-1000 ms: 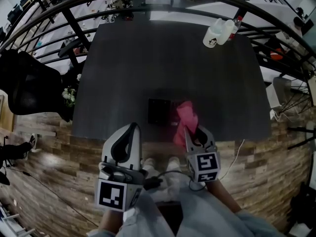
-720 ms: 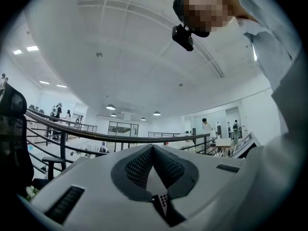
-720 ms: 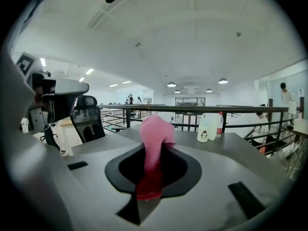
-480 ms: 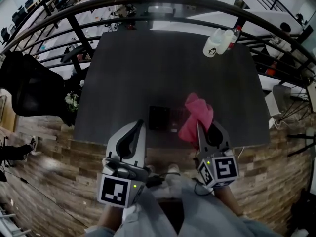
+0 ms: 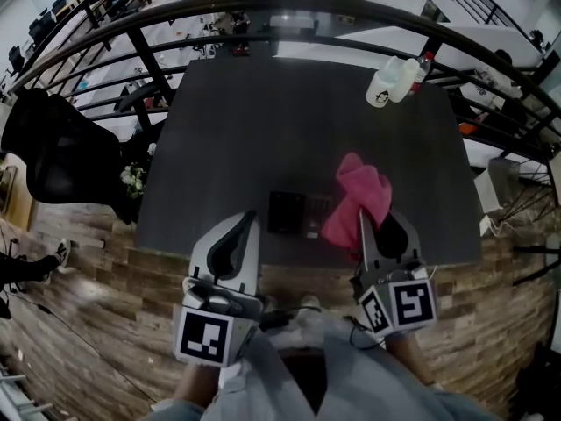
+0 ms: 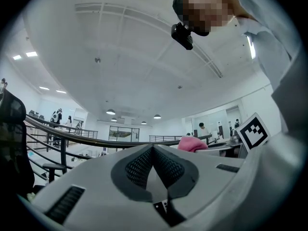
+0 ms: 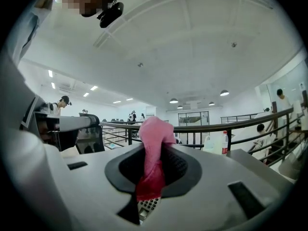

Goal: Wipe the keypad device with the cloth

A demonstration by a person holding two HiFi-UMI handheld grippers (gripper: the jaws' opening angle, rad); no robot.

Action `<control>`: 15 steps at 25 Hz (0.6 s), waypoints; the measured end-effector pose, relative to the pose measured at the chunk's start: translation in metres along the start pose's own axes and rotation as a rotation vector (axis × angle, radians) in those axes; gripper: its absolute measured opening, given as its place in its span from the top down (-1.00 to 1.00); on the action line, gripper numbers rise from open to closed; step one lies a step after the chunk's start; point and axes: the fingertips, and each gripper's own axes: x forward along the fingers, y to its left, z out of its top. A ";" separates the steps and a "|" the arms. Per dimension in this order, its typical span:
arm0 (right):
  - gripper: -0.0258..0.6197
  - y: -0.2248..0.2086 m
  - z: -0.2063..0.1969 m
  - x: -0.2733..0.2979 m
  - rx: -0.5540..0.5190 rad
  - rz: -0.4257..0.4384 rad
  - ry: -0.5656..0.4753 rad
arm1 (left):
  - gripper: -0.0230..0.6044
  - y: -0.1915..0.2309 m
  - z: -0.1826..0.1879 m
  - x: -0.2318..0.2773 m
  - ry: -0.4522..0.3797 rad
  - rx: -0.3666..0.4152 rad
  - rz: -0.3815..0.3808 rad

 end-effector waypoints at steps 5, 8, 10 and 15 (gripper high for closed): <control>0.70 0.002 0.005 -0.001 -0.001 0.000 -0.012 | 0.92 0.005 0.002 -0.003 -0.006 0.011 0.018; 0.70 0.006 0.011 -0.003 -0.037 0.012 -0.026 | 0.92 0.006 0.005 -0.002 -0.012 0.012 0.022; 0.70 0.009 0.015 -0.004 -0.056 0.019 -0.031 | 0.92 0.006 0.006 -0.002 -0.016 0.010 0.022; 0.70 0.010 0.019 -0.005 -0.055 0.016 -0.032 | 0.92 0.005 0.005 -0.002 -0.013 0.008 0.017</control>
